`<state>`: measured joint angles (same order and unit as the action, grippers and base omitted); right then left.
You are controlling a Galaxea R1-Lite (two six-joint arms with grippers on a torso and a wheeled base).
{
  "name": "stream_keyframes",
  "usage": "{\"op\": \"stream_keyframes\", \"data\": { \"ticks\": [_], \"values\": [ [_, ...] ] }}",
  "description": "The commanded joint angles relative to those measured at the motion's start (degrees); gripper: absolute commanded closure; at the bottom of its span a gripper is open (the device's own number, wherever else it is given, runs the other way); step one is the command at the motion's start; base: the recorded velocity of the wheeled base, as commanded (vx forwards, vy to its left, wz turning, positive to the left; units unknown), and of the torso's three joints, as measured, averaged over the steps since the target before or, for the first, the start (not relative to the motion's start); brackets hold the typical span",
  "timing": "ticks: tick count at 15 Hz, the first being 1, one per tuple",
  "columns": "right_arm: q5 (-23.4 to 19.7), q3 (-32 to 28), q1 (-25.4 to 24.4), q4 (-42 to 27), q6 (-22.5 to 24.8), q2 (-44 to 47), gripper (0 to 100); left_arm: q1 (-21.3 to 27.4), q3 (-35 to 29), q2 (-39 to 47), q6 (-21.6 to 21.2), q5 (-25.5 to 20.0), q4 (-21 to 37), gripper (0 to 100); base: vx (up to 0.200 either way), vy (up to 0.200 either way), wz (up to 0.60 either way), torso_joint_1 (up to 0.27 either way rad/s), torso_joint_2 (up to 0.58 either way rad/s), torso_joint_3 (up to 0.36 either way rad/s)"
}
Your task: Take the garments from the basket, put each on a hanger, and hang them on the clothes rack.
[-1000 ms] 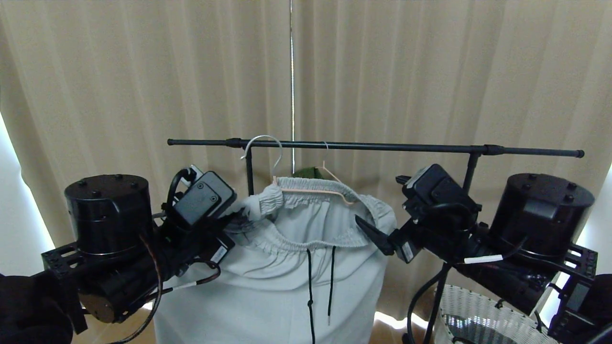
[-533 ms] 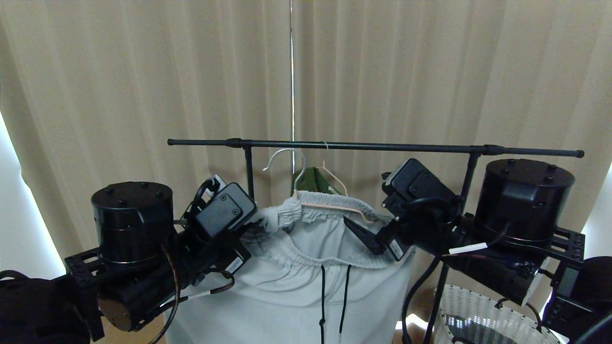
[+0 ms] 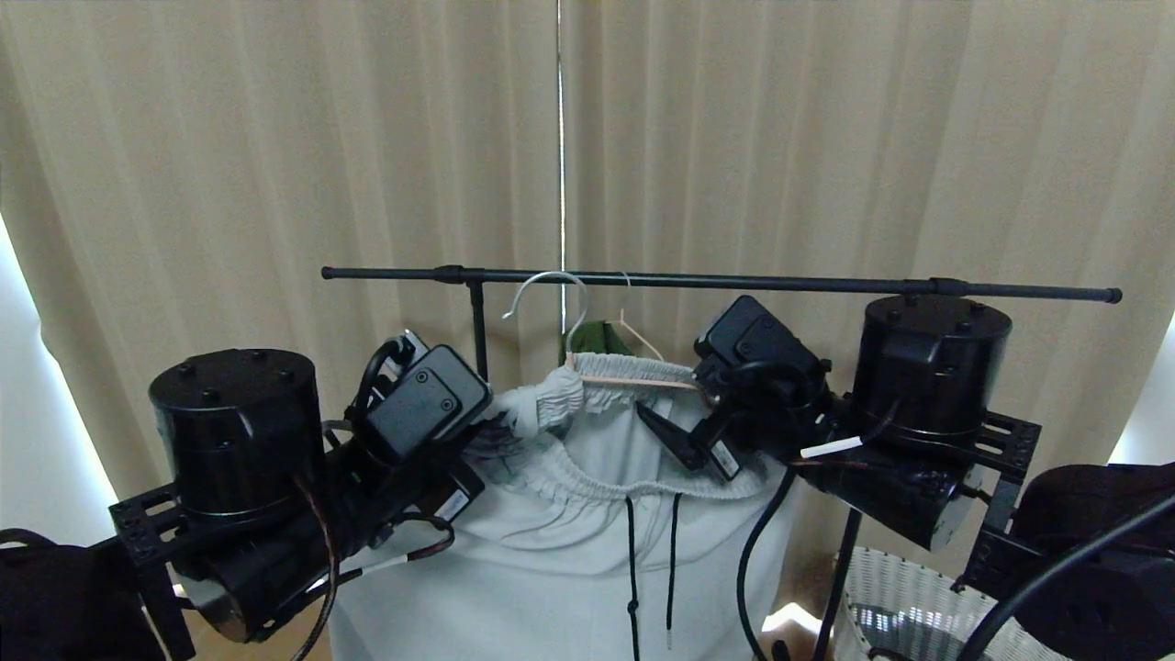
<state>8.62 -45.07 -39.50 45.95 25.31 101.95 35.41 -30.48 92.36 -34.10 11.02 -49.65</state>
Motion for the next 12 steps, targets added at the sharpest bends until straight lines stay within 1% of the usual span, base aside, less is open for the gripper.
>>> {"op": "stream_keyframes", "data": {
  "ticks": [1,2,12],
  "values": [
    [0.0,-0.4,0.0,0.1,0.0,1.0,0,0.0,0.3,-0.3,-0.2,0.1,-0.2,100,0.000,0.000,0.00,0.000,0.00,0.000],
    [0.0,-0.5,0.0,0.1,0.0,1.0,100,0.0,0.3,-0.6,-0.3,0.1,-0.1,100,0.000,0.000,0.00,0.000,0.00,0.000],
    [-0.1,-0.1,0.0,0.8,-0.1,0.3,100,0.0,0.6,-0.6,-0.6,-0.2,-0.7,100,0.000,0.000,0.00,0.000,0.00,0.000]
  ]
}}
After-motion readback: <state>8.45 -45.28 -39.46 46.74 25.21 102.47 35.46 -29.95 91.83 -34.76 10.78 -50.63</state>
